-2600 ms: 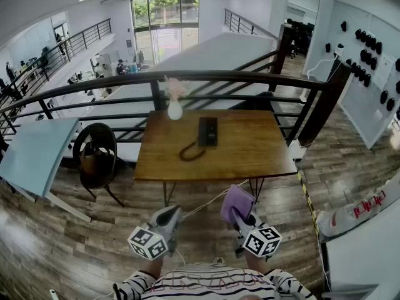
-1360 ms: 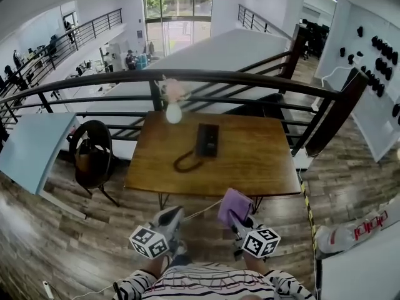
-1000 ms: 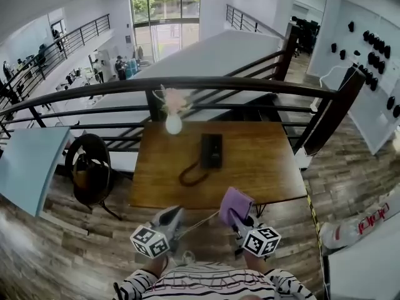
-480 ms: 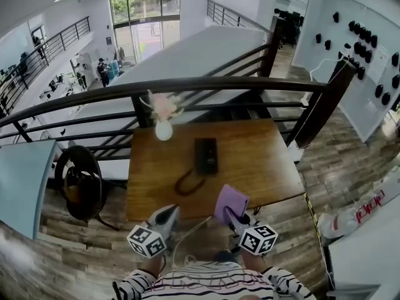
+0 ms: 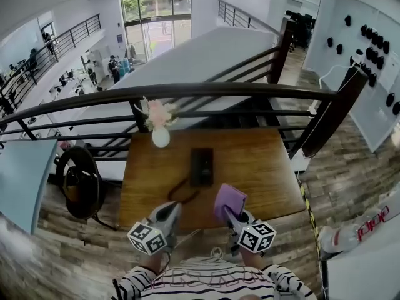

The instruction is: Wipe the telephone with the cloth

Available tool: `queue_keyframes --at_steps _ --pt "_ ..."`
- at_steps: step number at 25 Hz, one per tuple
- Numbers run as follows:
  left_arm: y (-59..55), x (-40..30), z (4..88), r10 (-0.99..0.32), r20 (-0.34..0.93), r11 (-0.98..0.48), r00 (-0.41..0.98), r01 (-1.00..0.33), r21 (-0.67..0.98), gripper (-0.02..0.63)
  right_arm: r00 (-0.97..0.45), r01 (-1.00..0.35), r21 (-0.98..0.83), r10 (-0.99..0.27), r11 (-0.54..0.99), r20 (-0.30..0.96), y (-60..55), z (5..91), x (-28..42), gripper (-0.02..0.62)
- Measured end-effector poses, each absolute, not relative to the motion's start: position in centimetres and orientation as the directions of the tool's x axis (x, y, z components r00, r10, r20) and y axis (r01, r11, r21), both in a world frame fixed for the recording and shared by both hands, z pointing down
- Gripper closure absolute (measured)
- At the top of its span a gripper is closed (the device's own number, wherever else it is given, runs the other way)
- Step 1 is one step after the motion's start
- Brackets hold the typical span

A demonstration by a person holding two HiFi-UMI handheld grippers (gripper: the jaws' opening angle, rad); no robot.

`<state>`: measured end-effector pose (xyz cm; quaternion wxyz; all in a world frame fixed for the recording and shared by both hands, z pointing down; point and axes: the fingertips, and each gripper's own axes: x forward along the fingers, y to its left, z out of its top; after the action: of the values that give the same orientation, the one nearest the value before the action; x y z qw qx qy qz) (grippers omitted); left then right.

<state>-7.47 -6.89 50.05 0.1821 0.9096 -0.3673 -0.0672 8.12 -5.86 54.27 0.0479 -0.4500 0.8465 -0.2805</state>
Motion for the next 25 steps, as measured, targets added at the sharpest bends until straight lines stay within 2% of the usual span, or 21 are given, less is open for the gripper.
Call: queue_keyframes --at_steps 7,13,25 --pt "-9.6 -1.4 50.9 -0.737 0.006 -0.624 0.676 -0.683 0.378 0.606 -0.659 -0.695 -0.508 -0.733 0.509 0.168 -9.8 55.1 13.3 0.545" --pt "-10.5 1.1 52.1 -0.765 0.022 -0.584 0.644 -0.707 0.399 0.606 -0.695 -0.673 -0.51 -0.694 0.535 0.188 -12.1 55.9 15.5 0.545" --pt "-17.1 -1.9 51.6 -0.758 0.019 -0.592 0.652 -0.7 0.4 0.606 -0.68 -0.68 -0.529 -0.706 0.507 0.197 -17.9 56.4 12.6 0.543"
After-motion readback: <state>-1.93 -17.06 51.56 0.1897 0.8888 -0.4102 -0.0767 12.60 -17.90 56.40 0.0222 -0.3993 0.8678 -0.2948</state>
